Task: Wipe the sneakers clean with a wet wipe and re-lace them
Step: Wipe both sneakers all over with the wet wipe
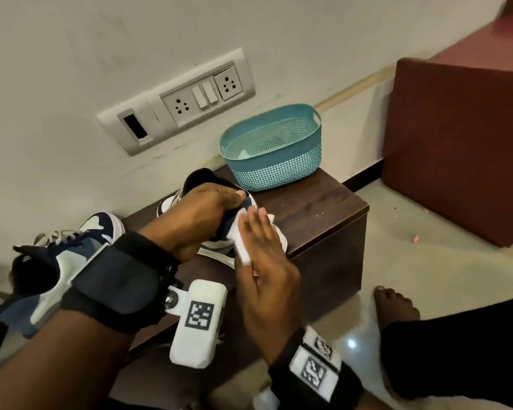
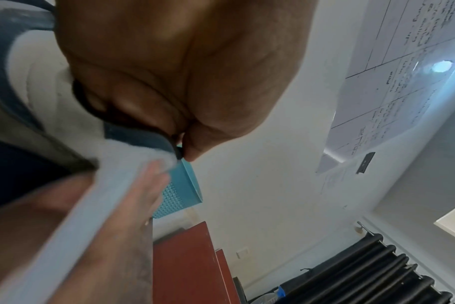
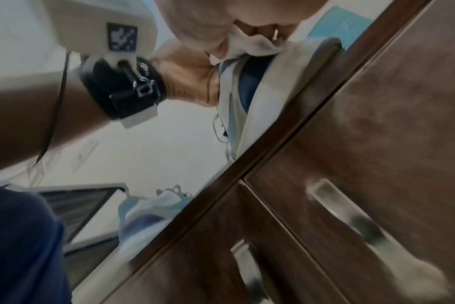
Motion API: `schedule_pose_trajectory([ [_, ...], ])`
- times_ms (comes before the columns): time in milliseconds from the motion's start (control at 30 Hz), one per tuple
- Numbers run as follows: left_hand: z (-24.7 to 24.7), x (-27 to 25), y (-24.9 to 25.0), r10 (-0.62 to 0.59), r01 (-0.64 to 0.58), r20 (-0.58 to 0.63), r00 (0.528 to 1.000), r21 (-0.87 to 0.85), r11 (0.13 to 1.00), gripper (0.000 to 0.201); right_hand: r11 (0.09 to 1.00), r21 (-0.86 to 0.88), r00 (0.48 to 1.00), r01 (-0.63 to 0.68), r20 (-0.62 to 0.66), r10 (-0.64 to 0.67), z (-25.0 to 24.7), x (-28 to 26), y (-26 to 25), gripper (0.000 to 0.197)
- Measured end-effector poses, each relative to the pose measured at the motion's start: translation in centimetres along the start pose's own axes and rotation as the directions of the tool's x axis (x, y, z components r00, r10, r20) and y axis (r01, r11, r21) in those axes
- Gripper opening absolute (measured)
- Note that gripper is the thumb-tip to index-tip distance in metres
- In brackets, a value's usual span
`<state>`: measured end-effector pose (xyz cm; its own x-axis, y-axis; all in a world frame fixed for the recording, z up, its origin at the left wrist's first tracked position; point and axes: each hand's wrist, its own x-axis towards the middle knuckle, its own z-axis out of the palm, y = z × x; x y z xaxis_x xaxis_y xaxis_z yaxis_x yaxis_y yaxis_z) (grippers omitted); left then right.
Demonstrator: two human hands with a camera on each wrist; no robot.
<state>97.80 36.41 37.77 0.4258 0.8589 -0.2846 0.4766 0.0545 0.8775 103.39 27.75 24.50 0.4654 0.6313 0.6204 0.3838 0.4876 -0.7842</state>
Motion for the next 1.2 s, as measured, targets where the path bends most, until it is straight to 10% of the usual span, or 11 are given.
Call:
schedule_pose_trajectory([
  [100, -0.1, 0.0, 0.0, -0.012, 0.012, -0.015, 1.000, 0.033, 0.999, 0.035, 0.987, 0.028, 0.988, 0.156, 0.016, -0.156, -1.6, -1.9, 0.3, 0.038],
  [267, -0.4, 0.0, -0.1, -0.012, 0.014, -0.025, 1.000, 0.076, 0.997, 0.036, 0.942, 0.209, 0.932, -0.264, -0.195, 0.305, -4.5, 5.0, 0.2, 0.025],
  [500, 0.1, -0.4, 0.1, -0.033, 0.038, -0.057, 0.998, 0.102, 0.994, 0.049, 0.932, 0.107, 0.931, -0.345, -0.090, 0.355, -5.8, 9.6, 1.6, 0.004],
  [700, 0.1, -0.7, 0.5, -0.025, 0.025, -0.032, 0.999, 0.016, 1.000, 0.025, 0.993, 0.095, 0.982, 0.067, 0.172, -0.083, -3.4, 5.9, 1.6, 0.008],
  [867, 0.2, -0.8, 0.5, -0.025, 0.025, -0.031, 0.999, 0.004, 1.000, 0.023, 0.809, 0.003, 0.667, 0.588, 0.563, -0.488, -5.0, 7.1, 3.3, 0.021],
  [1033, 0.3, -0.4, 0.3, -0.032, 0.033, -0.061, 0.998, 0.029, 0.999, 0.028, 0.886, -0.063, 0.801, 0.459, 0.461, -0.382, -5.7, 9.6, 4.4, 0.030],
  [1133, 0.6, -0.5, 0.4, -0.055, 0.055, -0.024, 0.998, 0.011, 0.998, 0.027, 0.755, 0.079, 0.574, 0.650, 0.600, -0.557, -4.5, 7.6, 2.6, 0.019],
  [1200, 0.6, -0.4, 0.4, -0.052, 0.052, -0.036, 0.998, -0.006, 0.999, 0.026, 0.743, 0.103, 0.551, 0.661, 0.605, -0.575, -4.5, 8.6, 2.9, 0.021],
])
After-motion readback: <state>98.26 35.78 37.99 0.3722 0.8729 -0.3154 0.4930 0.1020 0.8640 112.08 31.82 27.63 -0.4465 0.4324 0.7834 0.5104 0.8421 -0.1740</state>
